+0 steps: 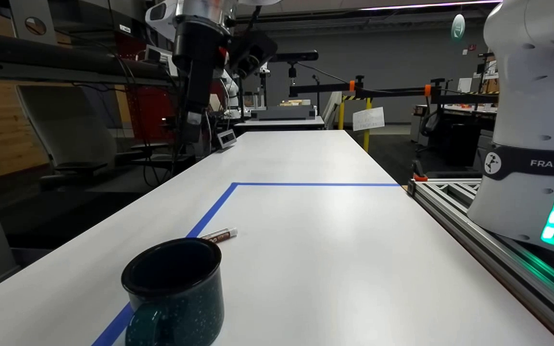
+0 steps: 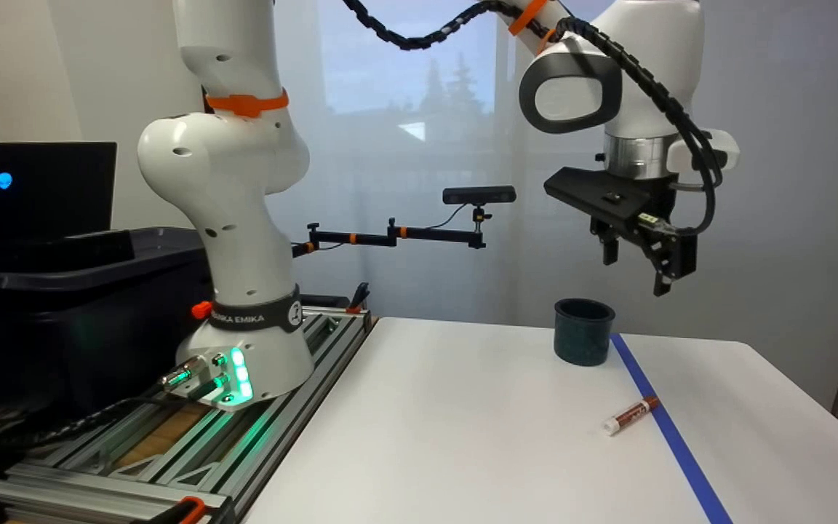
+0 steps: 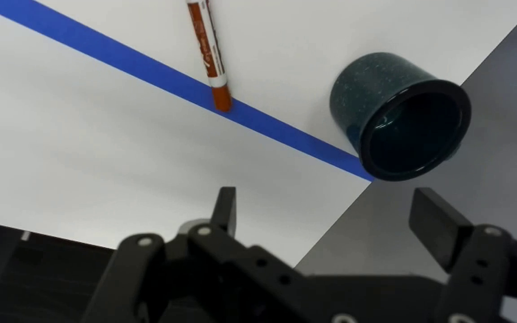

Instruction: Remove the red marker from the mug.

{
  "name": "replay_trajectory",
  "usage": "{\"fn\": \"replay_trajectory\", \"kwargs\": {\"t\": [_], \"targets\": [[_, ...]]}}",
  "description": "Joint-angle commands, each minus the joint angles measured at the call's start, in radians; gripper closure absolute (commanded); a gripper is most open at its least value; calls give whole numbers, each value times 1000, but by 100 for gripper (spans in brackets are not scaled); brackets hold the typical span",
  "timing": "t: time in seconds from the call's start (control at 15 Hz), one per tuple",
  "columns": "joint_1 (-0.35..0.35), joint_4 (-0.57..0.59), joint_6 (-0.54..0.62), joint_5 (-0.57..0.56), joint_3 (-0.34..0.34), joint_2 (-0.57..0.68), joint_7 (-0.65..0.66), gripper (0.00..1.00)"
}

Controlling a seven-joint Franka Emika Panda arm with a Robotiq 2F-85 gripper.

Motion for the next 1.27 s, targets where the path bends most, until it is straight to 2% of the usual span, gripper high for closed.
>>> {"fn": "replay_trajectory", "kwargs": {"t": [0.0,0.4,0.47,0.67,1.2], "targets": [[18,47,-88,-113,-34,15,265,0],[18,60,-232,-368,-68,3,672,0],[10,44,-172,-287,-60,11,546,0],[11,45,-198,-337,-64,11,631,0],[12,47,-200,-339,-64,11,643,0]]}}
